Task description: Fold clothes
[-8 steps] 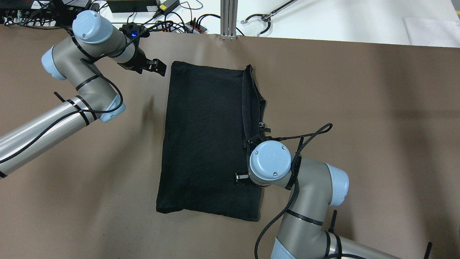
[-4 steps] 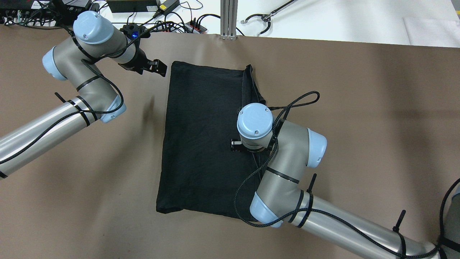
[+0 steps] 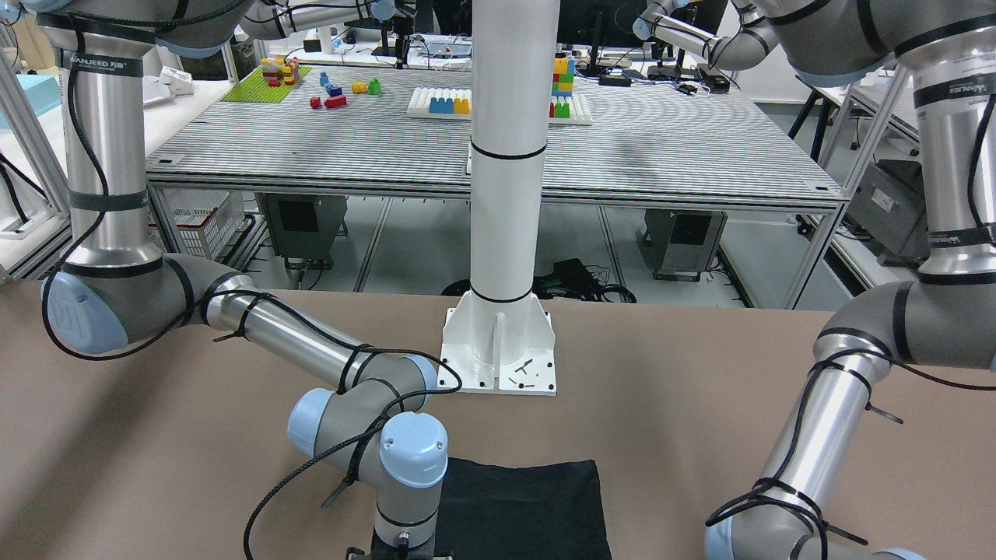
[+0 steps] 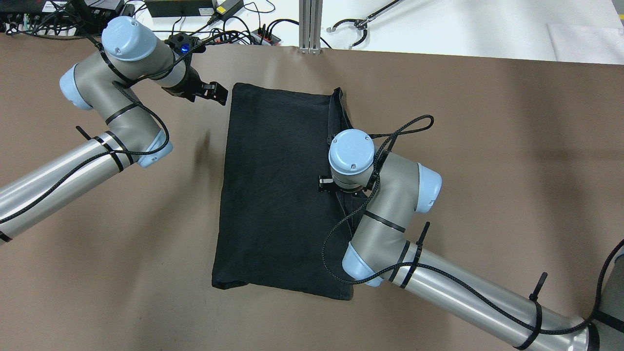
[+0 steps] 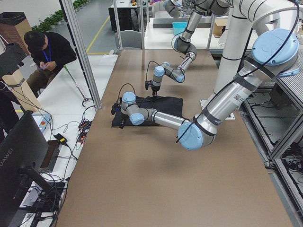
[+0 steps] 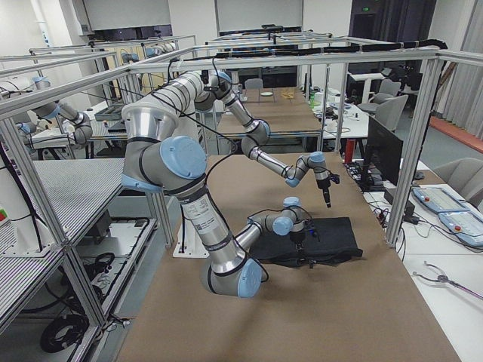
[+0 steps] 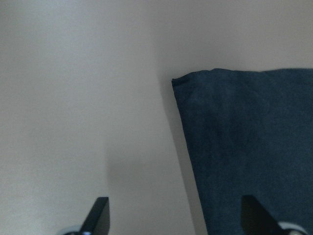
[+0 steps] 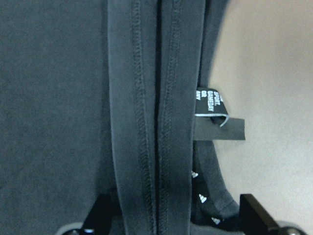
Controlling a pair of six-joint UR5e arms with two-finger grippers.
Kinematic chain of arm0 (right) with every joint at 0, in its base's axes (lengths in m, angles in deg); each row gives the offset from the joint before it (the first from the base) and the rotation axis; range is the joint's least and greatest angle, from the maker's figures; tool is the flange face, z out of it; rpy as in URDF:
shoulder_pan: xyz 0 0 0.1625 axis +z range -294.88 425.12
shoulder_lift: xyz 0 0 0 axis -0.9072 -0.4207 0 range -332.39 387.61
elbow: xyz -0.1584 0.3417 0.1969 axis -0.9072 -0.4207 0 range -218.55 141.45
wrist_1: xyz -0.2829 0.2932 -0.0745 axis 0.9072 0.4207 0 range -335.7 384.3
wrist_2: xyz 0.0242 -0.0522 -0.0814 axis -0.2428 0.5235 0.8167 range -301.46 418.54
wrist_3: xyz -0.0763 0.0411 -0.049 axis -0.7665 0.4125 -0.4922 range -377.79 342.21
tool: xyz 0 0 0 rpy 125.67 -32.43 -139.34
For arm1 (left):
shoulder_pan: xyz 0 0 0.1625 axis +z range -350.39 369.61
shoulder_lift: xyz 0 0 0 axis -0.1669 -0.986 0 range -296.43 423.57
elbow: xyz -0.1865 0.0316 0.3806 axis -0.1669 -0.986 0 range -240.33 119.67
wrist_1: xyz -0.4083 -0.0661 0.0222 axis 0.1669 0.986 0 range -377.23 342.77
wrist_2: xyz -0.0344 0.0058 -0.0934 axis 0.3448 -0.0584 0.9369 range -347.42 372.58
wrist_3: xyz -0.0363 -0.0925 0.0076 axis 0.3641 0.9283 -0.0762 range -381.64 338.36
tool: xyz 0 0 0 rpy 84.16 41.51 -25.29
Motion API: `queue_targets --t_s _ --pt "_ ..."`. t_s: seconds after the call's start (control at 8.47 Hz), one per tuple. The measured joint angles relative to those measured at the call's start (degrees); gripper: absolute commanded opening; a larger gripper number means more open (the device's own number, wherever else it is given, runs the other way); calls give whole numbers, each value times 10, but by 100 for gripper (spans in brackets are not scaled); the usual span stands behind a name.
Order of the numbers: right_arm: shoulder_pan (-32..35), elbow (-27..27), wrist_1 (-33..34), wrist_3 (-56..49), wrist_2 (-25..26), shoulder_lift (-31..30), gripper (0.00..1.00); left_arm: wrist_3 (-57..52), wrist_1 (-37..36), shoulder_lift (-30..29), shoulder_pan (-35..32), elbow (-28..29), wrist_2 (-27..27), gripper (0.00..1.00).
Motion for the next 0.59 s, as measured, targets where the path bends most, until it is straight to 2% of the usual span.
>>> queue_targets --t_s 0.35,0.59 --pt "11 -3 -4 -5 0 -2 93 -2 0 0 0 1 0 94" --pt "36 -2 -6 -49 -2 -24 93 -2 0 0 0 1 0 94"
